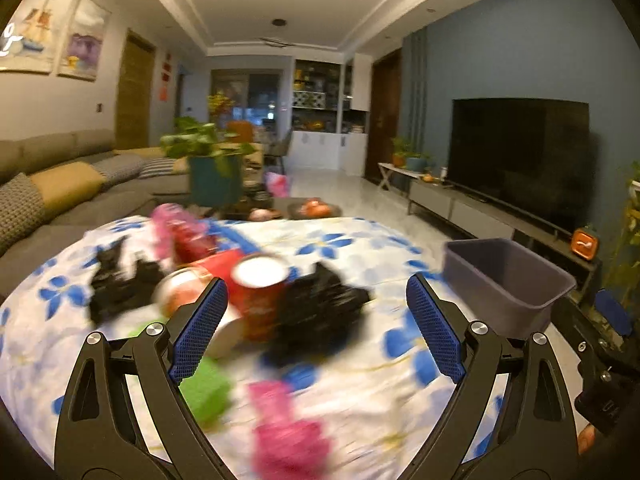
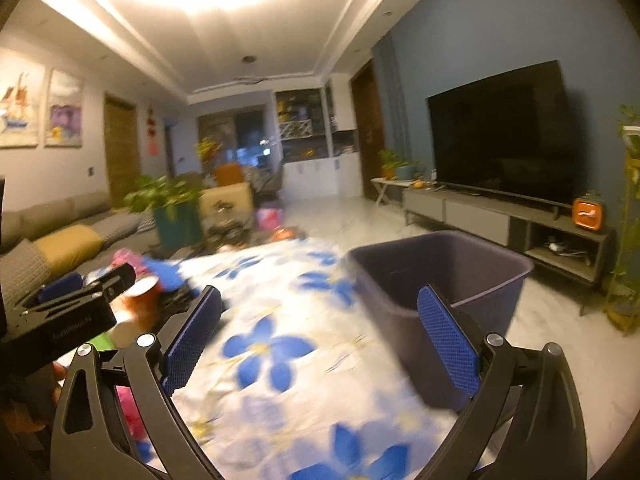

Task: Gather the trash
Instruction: 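Grasp the pink plastic bag with the right tool while the left tool grasps the green foam net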

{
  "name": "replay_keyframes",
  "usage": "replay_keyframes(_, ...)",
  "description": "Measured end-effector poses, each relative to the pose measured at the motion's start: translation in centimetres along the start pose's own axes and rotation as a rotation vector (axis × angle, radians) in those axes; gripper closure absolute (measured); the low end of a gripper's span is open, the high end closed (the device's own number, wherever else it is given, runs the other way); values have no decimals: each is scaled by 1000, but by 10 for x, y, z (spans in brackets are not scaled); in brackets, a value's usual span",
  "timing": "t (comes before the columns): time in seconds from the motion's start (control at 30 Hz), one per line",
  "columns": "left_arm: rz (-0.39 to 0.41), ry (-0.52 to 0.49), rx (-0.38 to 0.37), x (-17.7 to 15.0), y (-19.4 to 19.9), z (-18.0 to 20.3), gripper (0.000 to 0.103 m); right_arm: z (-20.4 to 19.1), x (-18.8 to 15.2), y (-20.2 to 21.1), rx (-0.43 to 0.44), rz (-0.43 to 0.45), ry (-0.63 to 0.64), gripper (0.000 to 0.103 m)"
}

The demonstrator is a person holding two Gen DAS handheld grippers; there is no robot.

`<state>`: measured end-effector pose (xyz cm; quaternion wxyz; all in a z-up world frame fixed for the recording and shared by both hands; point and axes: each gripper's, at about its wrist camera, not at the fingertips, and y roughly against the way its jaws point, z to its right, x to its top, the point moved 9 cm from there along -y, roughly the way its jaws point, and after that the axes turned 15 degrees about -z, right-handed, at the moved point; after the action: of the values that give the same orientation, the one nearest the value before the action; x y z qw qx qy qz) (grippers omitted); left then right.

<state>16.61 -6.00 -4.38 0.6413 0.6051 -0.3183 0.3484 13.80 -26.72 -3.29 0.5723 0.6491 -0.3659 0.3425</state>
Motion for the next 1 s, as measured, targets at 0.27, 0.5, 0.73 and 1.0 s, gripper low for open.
replay_keyframes(0.27, -11, 80, 138, -23, 21, -82, 14, -80, -29, -1, 103, -46, 111, 7)
replay_keyframes(0.5, -26, 124, 202, -41, 27, -123, 14, -130, -56, -12, 182, -101, 161, 7)
replay_keyframes(0.73, -46, 153, 219, -52, 20, -143, 14, -157, -74, -22, 209, -130, 199, 10)
replay_keyframes(1.0, -59, 149, 221, -62, 13, -154, 14, -176, -92, -45, 214, -195, 235, 23)
